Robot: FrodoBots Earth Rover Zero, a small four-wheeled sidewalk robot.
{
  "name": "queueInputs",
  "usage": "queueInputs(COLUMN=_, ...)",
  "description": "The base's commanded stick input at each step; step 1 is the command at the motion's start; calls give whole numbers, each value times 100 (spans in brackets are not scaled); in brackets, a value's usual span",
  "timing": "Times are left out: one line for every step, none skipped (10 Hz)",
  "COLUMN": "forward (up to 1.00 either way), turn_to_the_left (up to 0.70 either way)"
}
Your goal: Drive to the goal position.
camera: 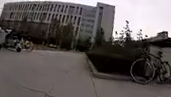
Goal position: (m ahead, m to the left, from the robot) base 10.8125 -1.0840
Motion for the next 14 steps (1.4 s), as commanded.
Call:
queueInputs(forward=60, turn_to_the_left=0)
queueInputs(forward=60, turn_to_the_left=0)
queueInputs(forward=60, turn_to_the_left=0)
queueInputs(forward=60, turn_to_the_left=0)
queueInputs(forward=60, turn_to_the_left=0)
queueInputs(forward=60, turn_to_the_left=0)
queueInputs(forward=60, turn_to_the_left=0)
queueInputs(forward=60, turn_to_the_left=0)
queueInputs(forward=60, turn_to_the_left=0)
queueInputs(forward=60, turn_to_the_left=0)
queueInputs(forward=60, turn_to_the_left=0)
queueInputs(forward=60, turn_to_the_left=0)
queueInputs(forward=60, turn_to_the_left=0)
queueInputs(forward=60, turn_to_the_left=0)
